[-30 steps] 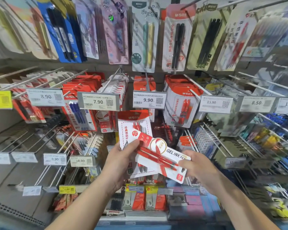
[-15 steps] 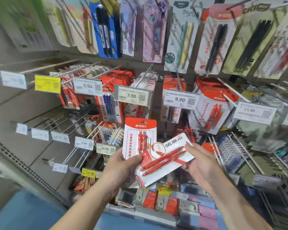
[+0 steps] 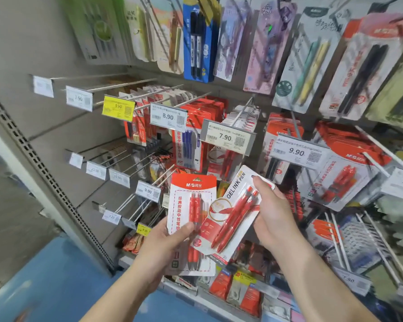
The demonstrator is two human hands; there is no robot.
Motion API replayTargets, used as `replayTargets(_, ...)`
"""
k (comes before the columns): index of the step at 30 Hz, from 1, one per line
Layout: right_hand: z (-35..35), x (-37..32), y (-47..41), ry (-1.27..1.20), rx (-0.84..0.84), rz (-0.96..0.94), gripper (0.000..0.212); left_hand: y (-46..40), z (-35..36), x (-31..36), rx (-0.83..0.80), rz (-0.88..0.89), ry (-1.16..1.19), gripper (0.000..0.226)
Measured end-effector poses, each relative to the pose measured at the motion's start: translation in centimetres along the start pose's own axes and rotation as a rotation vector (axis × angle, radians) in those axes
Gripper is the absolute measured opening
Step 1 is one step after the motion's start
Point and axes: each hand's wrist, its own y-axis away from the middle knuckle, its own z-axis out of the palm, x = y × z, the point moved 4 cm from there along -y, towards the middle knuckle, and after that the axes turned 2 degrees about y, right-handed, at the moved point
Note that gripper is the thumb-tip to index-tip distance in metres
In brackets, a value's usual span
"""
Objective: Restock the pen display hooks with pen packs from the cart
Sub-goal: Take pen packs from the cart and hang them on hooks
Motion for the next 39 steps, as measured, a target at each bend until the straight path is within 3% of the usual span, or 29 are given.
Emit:
replayTargets(4,1.2,-1.5,-0.3,0.116,0.011,-0.118,0.008,-0.6,-2.5,0.2,0.024,-0.024,-0.003,0.044)
replayTargets(9,3.3,-2.5,0.0,0.255,-0.032,-0.295,0.006,-2.2,-4.9,0.9,0.027,-0.026,-0.066,0.036)
replayTargets(13,5.2,-3.1,0.2,0.309,-0.075,-0.392,0.016,-3.6,-5.9,1.8,-0.008,-0.027,-0.076,0.029)
replayTargets(17,6.0,-3.2,-0.4,0.311,0.032,-0.486,0.022,-4.6,-6.5,2.8,-0.077,-0.039,-0.037,0.031)
replayTargets(25,6.7,-2.8,-1.1,0.232,0.192,-0.493,0.027,-7.2,-8.1,3.7,-0.164,-0.101,-0.057,0.045)
replayTargets(30,6.6,-3.2,-0.9,0.278,0.193,-0.488,0.025,-7.8,-8.2,3.7,-0.170,-0.099,-0.057,0.037)
replayTargets(39,6.8,-4.1,-1.8,0.222,0.139,-0.477,0.023,-7.4,-7.4,4.4,-0.145,-0.074,-0.018,0.043)
